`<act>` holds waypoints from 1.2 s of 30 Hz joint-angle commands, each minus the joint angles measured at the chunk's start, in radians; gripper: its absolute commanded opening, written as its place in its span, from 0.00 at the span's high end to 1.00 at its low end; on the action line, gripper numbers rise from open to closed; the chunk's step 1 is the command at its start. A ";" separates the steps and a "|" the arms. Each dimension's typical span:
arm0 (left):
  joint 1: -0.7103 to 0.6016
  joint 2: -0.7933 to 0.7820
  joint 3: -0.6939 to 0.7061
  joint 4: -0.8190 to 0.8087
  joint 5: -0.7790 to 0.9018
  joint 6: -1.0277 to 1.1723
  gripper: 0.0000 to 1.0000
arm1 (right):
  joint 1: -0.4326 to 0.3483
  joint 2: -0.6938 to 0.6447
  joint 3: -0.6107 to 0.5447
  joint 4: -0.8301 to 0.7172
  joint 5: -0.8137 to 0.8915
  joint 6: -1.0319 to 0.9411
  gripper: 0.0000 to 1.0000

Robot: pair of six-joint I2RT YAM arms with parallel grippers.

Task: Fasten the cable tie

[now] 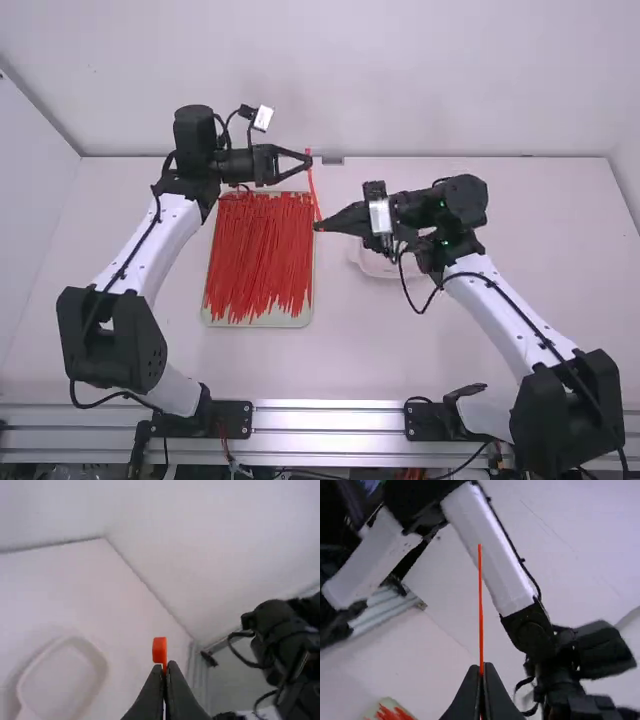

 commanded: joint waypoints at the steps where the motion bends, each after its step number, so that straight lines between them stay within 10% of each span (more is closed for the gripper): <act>1: -0.003 0.002 0.002 0.004 -0.012 0.184 0.98 | -0.013 0.000 0.000 0.010 0.055 0.266 1.00; 19: -0.003 0.002 -0.027 0.107 0.048 0.675 0.98 | -0.027 0.001 0.001 -0.104 0.405 0.644 1.00; 36: -0.004 0.002 -0.027 0.341 0.168 0.778 0.98 | -0.015 0.002 0.000 -0.460 0.309 0.766 1.00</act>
